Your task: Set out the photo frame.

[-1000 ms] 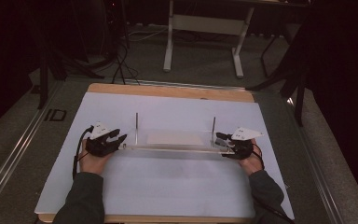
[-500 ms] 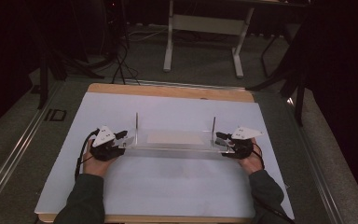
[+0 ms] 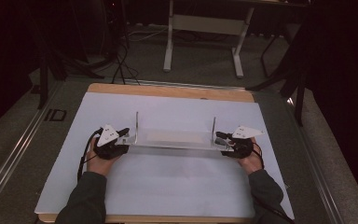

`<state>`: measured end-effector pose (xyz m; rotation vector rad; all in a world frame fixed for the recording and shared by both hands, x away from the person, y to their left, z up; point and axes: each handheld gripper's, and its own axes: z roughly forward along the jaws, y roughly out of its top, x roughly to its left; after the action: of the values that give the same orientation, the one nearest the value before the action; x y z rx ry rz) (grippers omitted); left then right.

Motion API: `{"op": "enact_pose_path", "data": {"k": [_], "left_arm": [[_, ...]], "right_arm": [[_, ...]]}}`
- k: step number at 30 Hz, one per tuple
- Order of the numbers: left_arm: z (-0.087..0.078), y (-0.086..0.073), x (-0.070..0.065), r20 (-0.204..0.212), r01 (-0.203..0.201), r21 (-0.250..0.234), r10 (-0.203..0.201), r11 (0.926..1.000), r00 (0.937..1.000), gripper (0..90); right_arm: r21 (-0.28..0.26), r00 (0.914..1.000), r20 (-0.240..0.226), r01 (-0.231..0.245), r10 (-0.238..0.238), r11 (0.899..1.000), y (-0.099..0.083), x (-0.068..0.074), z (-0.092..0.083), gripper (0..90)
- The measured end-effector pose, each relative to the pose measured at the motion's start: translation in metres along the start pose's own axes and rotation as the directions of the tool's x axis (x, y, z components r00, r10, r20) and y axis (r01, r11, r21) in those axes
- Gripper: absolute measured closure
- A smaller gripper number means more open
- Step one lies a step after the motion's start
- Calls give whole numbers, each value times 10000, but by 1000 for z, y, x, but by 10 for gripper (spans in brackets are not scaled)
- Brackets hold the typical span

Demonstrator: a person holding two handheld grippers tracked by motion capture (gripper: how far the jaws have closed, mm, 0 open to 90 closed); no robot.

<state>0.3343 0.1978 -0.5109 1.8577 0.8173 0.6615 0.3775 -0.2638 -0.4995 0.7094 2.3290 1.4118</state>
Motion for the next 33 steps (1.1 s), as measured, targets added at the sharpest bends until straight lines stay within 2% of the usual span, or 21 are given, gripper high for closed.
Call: {"op": "enact_pose_path", "data": {"k": [9, 17, 21, 25, 26, 33], "left_arm": [[2, 5, 1, -234, 228, -181, -233, 9996, 9995, 530], [3, 9, 4, -183, 543, -107, -545, 9985, 9983, 530], [2, 13, 5, -266, 652, -369, -662, 9972, 9975, 550], [3, 15, 6, -309, 688, -415, -701, 9968, 9971, 555], [4, 16, 8, -299, 749, -451, -763, 9962, 9966, 556], [8, 23, 13, -372, 586, -574, -608, 9966, 9975, 562]], "right_arm": [[-234, 9997, -33, -249, 249, 9994, 2, -3, 0, 504], [-345, 9993, 50, -374, 376, 9987, 5, -5, 1, 501], [-467, 9978, 153, -640, 648, 9969, 7, -7, 1, 494], [-581, 9964, 210, -805, 819, 9951, 8, -9, 2, 484], [-681, 9946, 206, -1004, 1020, 9926, 8, -11, 3, 476], [-957, 9905, 334, -1297, 1334, 9869, 11, -15, 5, 476]]}}
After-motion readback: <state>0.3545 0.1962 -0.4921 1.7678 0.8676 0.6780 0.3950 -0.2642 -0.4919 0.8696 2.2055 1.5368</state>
